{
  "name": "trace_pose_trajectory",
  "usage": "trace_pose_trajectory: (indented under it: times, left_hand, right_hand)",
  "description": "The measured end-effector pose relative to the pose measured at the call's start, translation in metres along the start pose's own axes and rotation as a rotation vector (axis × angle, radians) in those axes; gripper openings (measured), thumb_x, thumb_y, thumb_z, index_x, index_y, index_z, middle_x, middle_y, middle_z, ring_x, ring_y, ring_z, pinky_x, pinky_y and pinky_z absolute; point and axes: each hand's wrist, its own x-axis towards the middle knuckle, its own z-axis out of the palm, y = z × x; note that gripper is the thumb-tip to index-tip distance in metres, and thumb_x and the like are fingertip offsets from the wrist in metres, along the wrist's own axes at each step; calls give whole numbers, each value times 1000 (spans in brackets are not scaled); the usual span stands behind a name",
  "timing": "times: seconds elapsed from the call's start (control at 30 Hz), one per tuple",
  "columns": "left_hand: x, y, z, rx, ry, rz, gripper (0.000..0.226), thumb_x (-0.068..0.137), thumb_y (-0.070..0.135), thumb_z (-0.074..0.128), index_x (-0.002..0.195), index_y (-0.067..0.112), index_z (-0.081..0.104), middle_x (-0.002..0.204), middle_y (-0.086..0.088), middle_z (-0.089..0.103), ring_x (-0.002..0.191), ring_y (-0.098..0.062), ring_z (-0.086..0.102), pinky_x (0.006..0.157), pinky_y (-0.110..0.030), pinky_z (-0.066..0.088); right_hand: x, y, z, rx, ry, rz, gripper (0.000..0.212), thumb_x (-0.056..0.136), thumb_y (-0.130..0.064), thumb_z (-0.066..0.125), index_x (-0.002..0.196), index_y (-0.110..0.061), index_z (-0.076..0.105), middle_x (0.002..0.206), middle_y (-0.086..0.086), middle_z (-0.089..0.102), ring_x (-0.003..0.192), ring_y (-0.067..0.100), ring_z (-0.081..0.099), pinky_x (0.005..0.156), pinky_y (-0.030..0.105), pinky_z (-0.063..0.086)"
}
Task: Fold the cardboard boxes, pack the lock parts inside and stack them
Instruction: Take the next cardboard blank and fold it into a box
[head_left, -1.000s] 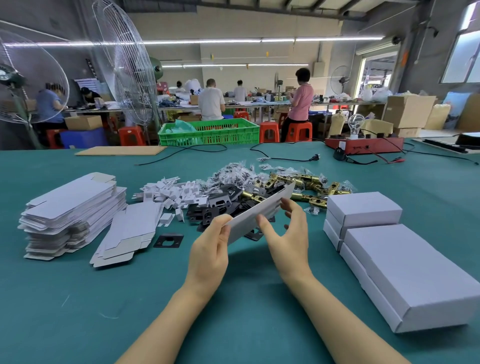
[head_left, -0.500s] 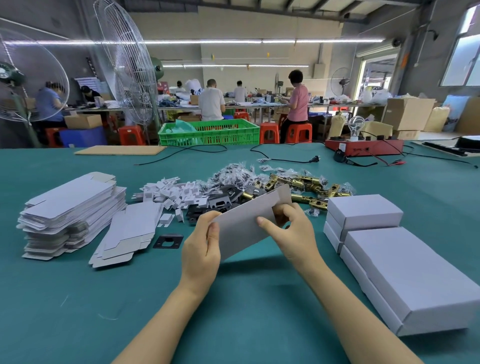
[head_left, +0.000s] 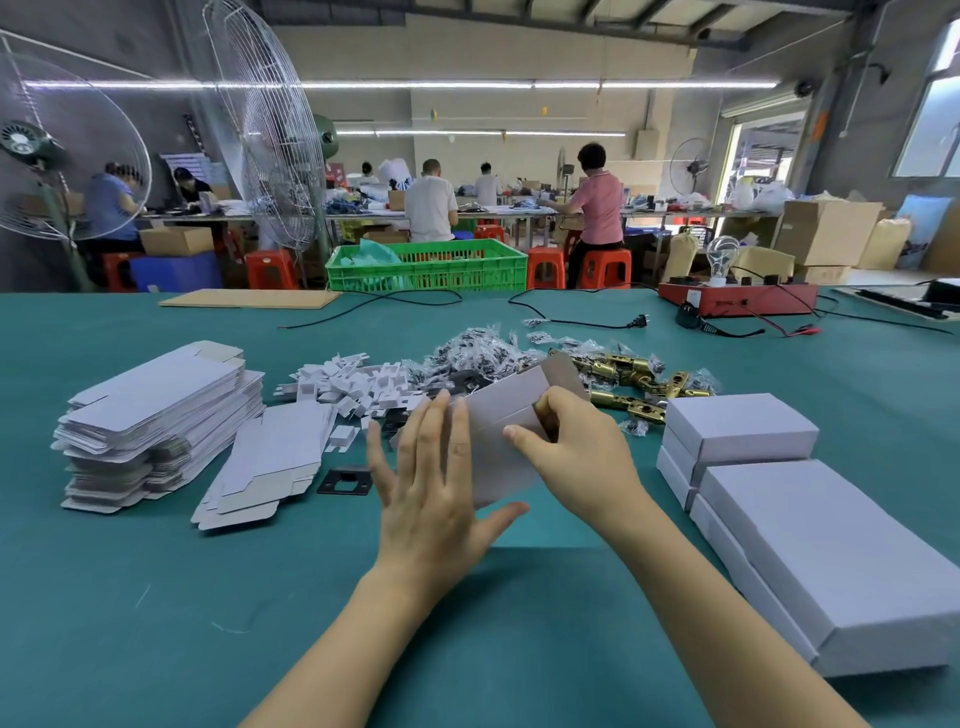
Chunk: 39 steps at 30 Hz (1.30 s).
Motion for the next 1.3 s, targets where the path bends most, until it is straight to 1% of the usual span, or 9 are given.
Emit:
trace_pose_trajectory:
  times: [0.27, 0.37, 0.47, 0.67, 0.8, 0.9, 0.97, 1.13, 1.3]
  left_hand:
    - [3, -3, 2, -61, 44, -59, 112, 46, 39, 86, 135, -6, 36, 124, -15, 36, 119, -32, 40, 104, -68, 33]
    - [3, -3, 1, -84, 63, -56, 107, 44, 36, 84, 131, -5, 39, 119, -20, 44, 110, -34, 42, 98, -56, 41]
    - [4, -2, -1, -104, 58, -83, 100, 43, 32, 84, 126, -3, 43, 106, -27, 59, 100, -35, 50, 82, -48, 51]
    - [9, -1, -8, -124, 52, -115, 81, 45, 28, 85, 112, 2, 47, 87, -23, 63, 70, -38, 63, 57, -39, 52]
    - [11, 0, -10, -187, 43, -234, 78, 46, 27, 92, 105, -8, 56, 83, -22, 61, 67, -39, 61, 55, -40, 51]
    - [13, 1, -13, -349, -1, -472, 82, 49, 38, 93, 107, -5, 55, 89, -16, 58, 77, -38, 60, 59, -38, 45]
    - [16, 4, -15, -445, -15, -615, 88, 52, 60, 79, 113, 3, 51, 95, -9, 55, 85, -33, 57, 63, -34, 40]
    - [17, 13, -20, -695, -12, -716, 78, 46, 68, 65, 104, 21, 42, 90, 13, 47, 81, -12, 46, 62, -21, 36]
    - [15, 12, -22, -998, -39, -556, 76, 59, 55, 73, 122, 23, 44, 112, 5, 50, 105, -8, 54, 84, -12, 43]
  right_hand:
    - [-5, -13, 1, -28, -118, -13, 30, 89, -25, 62, 72, -20, 38, 64, -6, 43, 69, 20, 42, 57, 28, 35]
    - [-6, -16, 3, 133, -112, 17, 32, 89, -16, 62, 70, -14, 37, 62, -1, 39, 64, 20, 43, 68, 47, 53]
    - [-7, -18, 5, 191, -113, 17, 33, 89, -11, 62, 69, -13, 36, 63, 1, 36, 66, 21, 40, 73, 53, 52]
    - [-9, -21, 9, 148, -73, -96, 29, 88, -13, 62, 70, -14, 40, 61, -1, 40, 66, 25, 44, 65, 38, 47]
    - [-14, -24, 12, 182, 151, -185, 11, 84, -15, 70, 86, -9, 61, 80, 0, 61, 76, 15, 55, 68, 21, 42]
    - [-14, -23, 14, 57, 476, -212, 29, 80, -22, 75, 98, -4, 62, 93, 5, 60, 86, 23, 55, 76, 25, 41]
    - [-15, -21, 14, 5, 530, -228, 43, 77, -30, 75, 105, 0, 60, 100, 9, 57, 92, 27, 53, 83, 30, 41]
    - [-17, -16, 22, 162, 70, -168, 41, 83, -42, 70, 107, -10, 58, 101, 3, 63, 98, 23, 56, 86, 40, 46]
    - [-14, -11, 18, 323, 5, -166, 26, 89, -32, 67, 104, -13, 60, 95, -1, 68, 91, 17, 63, 79, 44, 50]
